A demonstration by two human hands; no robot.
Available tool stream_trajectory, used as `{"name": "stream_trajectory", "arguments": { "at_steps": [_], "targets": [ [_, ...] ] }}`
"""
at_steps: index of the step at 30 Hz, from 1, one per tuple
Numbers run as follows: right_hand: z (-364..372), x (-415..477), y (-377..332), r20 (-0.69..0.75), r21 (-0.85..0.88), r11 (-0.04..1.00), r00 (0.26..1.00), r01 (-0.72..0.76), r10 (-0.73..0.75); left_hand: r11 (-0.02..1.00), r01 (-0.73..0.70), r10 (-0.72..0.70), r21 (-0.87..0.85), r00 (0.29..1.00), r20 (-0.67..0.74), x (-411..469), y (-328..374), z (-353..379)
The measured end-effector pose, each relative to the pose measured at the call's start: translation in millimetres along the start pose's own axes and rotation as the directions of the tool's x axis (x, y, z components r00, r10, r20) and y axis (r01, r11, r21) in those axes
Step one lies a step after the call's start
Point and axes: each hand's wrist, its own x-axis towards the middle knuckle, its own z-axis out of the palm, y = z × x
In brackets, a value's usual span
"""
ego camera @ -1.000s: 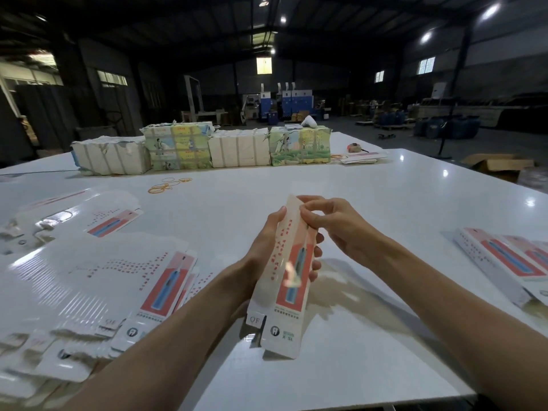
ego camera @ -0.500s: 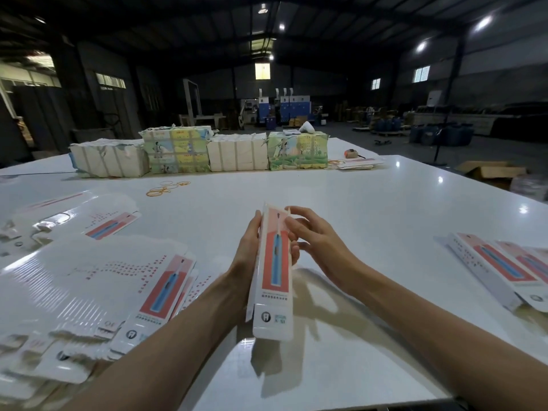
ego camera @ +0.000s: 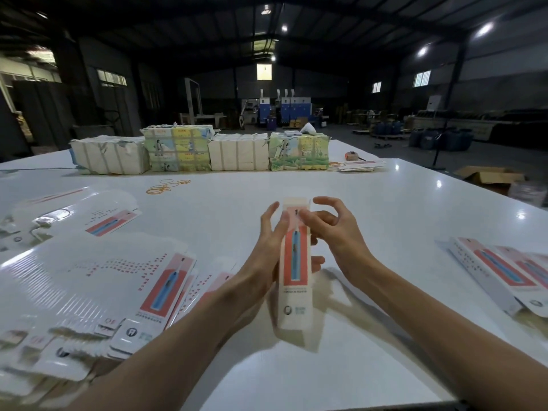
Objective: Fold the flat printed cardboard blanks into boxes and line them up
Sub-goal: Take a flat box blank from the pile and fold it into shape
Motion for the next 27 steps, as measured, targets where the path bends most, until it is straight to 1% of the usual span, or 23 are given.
{"name": "stream_trajectory", "arguments": {
  "at_steps": [1, 4, 7, 10, 14, 16, 20, 24, 25, 27],
  "targets": [
    [0, 0, 0, -0.007, -0.022, 1.0, 1.0, 0.007, -0.007, 1.0, 0.006, -0.006, 0.021, 1.0, 0.019, -2, 1, 4],
    [1, -1, -1, -0.004, -0.064, 0.998, 1.0, 0.029, -0.029, 0.983, -0.028, 0.019, 0.181, 0.998, 0.052, -4, -2, 6],
    [3, -6, -1, 0.003, -0.083, 0.996, 1.0, 0.031, -0.03, 0.966, -0.041, 0.031, 0.254, 0.999, 0.043, -4, -3, 2],
    [6, -11, 0, 0.022, -0.086, 0.996, 1.0, 0.0, 0.002, 0.971, -0.049, 0.045, 0.236, 0.999, 0.02, -3, -2, 3],
    [12, -14, 1, 0.133, -0.096, 0.994, 0.989, -0.05, 0.062, 0.989, -0.061, 0.068, 0.135, 0.996, -0.048, 0, -4, 2],
    [13, -13, 0, 0.162, -0.086, 0.996, 0.986, -0.036, 0.05, 0.99, -0.073, 0.076, 0.124, 0.997, -0.02, -1, -6, -1],
    [8, -11, -3, 0.17, -0.121, 0.993, 0.985, -0.004, 0.025, 0.979, -0.07, 0.066, 0.19, 0.997, 0.029, -2, -4, 2],
    [6, -10, -1, 0.191, -0.131, 0.991, 0.98, -0.031, 0.056, 0.977, -0.055, 0.048, 0.208, 0.998, 0.04, 1, -6, 1],
    [5, -9, -1, 0.178, -0.125, 0.991, 0.982, -0.041, 0.063, 0.977, -0.05, 0.043, 0.209, 0.998, 0.037, 1, -6, 0],
    [5, -5, 0, 0.107, -0.058, 0.996, 0.991, -0.069, 0.075, 0.971, -0.032, 0.026, 0.235, 0.999, 0.028, -2, -3, 1]
  ]
}}
